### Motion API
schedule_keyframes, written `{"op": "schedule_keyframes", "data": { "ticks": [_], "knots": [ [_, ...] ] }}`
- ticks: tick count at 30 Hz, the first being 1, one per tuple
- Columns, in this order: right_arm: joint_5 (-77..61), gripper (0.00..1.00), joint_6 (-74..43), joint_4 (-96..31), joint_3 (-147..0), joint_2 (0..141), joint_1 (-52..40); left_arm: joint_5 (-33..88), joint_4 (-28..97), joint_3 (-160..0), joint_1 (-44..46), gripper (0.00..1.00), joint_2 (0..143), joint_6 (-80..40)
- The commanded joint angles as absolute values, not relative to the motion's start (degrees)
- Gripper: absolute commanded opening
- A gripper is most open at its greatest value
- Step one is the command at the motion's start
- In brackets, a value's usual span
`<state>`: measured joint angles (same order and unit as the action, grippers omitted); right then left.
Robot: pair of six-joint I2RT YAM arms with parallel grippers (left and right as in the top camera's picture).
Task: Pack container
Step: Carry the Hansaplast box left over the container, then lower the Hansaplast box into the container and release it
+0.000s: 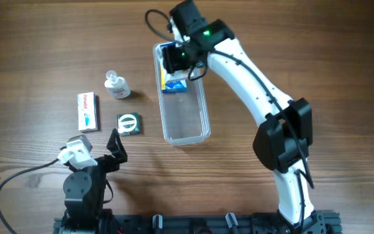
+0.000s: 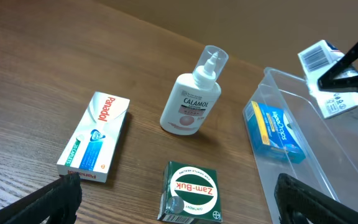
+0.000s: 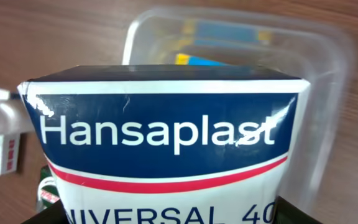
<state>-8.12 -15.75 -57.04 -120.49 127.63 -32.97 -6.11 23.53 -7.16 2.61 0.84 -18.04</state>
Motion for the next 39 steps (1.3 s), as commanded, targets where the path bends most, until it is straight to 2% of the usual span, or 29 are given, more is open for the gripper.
{"op": "schedule_keyframes", "data": {
  "ticks": [1, 26, 28, 33, 36, 39],
  "knots": [
    [-6.9, 0.68, -16.7, -57.0, -121.6, 130.1, -33.6, -6.0, 23.3, -6.9, 2.4, 1.00, 0.5, -16.9],
    [-2.2, 0.63, -19.7, -47.7, -121.6, 138.3, -33.6, -6.0, 23.3, -6.9, 2.4, 1.00, 0.5, -16.9],
    [-2.2, 0.64, -19.7, -47.7, -121.6, 138.3, -33.6, -6.0, 23.3, -6.9, 2.4, 1.00, 0.5, -16.9],
    [-2.2, 0.79, -19.7, -47.7, -121.6, 138.3, -33.6, -6.0, 23.3, -6.9, 2.4, 1.00, 0.5, -16.9],
    [-2.2, 0.97, -19.6, -47.3, -121.6, 138.3, -33.6, -6.0, 23.3, -6.9, 2.4, 1.00, 0.5, -16.9],
    [-2.2, 0.99, -19.5, -47.1, -121.6, 137.8, -33.6, -6.0, 23.3, -6.9, 2.4, 1.00, 0.5, -16.9]
  ]
}}
